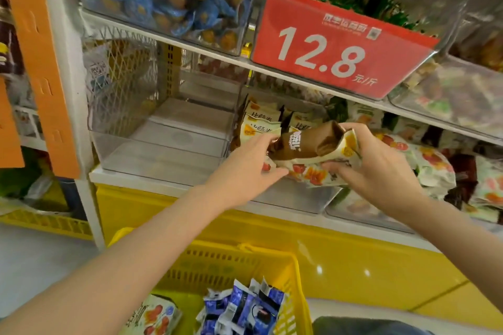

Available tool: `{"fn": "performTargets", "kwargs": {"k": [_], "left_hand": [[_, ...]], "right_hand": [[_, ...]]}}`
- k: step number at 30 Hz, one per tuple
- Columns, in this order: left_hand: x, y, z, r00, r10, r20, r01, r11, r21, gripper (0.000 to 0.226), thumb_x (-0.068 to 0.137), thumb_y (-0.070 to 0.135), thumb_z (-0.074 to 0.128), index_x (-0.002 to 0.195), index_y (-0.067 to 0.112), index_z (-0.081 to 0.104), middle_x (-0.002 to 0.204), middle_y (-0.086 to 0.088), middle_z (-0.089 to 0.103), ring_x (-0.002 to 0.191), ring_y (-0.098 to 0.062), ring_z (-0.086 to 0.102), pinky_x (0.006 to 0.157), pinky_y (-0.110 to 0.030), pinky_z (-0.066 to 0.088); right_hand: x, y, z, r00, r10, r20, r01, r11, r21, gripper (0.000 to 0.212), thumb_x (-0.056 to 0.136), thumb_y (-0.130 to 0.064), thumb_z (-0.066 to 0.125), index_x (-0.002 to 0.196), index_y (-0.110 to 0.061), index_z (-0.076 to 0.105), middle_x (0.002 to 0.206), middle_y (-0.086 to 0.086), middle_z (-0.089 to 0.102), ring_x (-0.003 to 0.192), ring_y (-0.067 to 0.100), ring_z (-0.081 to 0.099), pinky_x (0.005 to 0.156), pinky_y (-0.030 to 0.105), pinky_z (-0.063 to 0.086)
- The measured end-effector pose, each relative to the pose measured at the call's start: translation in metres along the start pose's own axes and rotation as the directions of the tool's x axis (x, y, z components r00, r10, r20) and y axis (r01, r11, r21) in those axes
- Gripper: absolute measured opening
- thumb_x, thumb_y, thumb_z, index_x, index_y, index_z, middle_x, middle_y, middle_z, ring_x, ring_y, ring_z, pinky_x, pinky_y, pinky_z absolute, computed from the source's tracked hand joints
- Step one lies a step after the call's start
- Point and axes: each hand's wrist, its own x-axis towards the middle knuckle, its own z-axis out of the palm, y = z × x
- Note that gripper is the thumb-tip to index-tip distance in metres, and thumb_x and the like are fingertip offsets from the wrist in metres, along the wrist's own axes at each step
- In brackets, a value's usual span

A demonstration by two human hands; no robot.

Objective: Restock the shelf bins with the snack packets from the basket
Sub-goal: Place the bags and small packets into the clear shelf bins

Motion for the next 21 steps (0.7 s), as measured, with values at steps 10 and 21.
{"fn": "performTargets", "kwargs": {"k": [10,21], "left_hand": [[0.007,-0.052,0.038,0.990,0.140,-0.024,-0.107,0.846,0.523,0.031,0.098,0.036,0.036,0.103,0.020,0.062,0.097,0.001,0.069,0.086,-0.015,0.060,0.079,-0.033,0.039],[0.004,-0.054,0.041,0.975,0.199,-0.095,-0.125,0.857,0.500,0.028,0.098,0.031,0.041,0.105,0.019,0.065,0.095,0.003,0.070,0.084,-0.012,0.062,0.077,-0.029,0.039]], "right_hand": [[0.064,0.047,0.058,0.942,0.238,0.235,-0.104,0.876,-0.471,0.065,0.087,-0.048,0.056,0.136,-0.018,0.025,0.129,0.008,0.052,0.098,0.027,0.059,0.057,0.030,0.037],[0.081,0.055,0.088,0.886,0.145,0.440,0.066,0.901,-0.429,0.068,0.082,-0.031,0.069,0.138,-0.016,0.033,0.137,0.012,0.046,0.117,0.030,0.052,0.089,0.040,0.048]]}}
